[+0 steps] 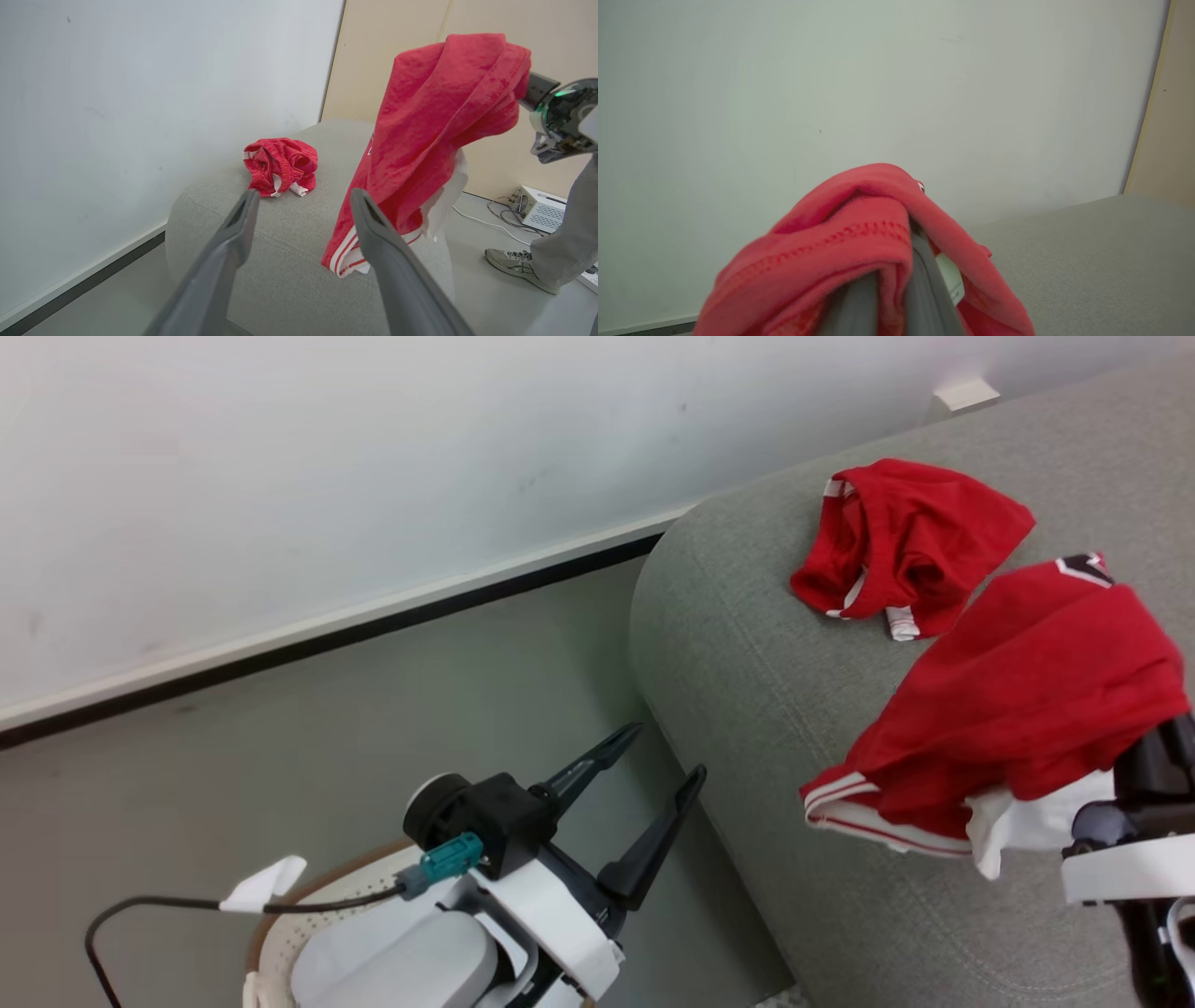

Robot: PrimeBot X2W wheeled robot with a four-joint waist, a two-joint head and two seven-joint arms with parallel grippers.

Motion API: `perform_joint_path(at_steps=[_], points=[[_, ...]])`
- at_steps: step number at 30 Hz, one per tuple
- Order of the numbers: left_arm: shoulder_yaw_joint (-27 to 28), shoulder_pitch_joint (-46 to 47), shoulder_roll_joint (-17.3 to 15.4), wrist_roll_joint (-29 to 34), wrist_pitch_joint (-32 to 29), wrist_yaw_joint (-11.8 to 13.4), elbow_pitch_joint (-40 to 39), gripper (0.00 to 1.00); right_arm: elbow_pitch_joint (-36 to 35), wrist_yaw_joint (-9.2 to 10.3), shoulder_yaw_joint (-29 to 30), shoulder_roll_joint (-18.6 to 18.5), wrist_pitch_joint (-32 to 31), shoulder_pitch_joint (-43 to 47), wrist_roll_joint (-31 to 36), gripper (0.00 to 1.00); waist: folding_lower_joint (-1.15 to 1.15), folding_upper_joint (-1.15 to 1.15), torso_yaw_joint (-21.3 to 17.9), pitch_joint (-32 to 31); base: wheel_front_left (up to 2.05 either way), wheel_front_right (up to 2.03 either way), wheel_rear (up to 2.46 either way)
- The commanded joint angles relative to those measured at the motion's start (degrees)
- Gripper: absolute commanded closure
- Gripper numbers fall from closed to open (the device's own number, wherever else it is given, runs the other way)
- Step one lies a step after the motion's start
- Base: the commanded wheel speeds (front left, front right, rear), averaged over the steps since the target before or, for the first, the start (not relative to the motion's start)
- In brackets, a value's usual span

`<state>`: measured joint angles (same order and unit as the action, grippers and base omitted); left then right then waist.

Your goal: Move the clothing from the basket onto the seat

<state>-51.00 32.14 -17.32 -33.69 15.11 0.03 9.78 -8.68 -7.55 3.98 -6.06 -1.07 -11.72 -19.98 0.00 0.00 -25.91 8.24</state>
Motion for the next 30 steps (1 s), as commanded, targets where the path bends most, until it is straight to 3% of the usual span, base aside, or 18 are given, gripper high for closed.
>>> perform_joint_path(at_steps=[1,8,18,30], points=[[0.1,0.8,-0.6,0.5,0.0,-0.2,-0.1,0.00,-0.4,0.13,0.7,-1.0,-0.3,-1.7,0.6,1.00,0.00,0.00,0.8,1.3,0.00,0.00,0.00],[0.0,2.2,-1.7,1.1,-0.5,-0.4,-1.1,0.00,-0.8,0.13,3.1,-3.6,-2.5,-6.7,0.8,1.00,0.00,0.00,2.0,4.5,0.00,0.00,0.00],[0.4,5.3,-5.3,2.5,-2.9,-1.1,-4.7,0.00,3.0,0.13,9.3,-10.3,-7.4,-19.2,-0.7,1.00,0.00,0.00,4.3,12.6,0.00,0.00,0.00],[1.4,8.1,-9.5,3.1,-5.2,-1.5,-9.1,0.00,17.2,0.13,15.3,-18.9,-8.3,-33.6,-0.8,1.00,0.00,0.00,8.0,24.1,0.00,0.00,0.00]])
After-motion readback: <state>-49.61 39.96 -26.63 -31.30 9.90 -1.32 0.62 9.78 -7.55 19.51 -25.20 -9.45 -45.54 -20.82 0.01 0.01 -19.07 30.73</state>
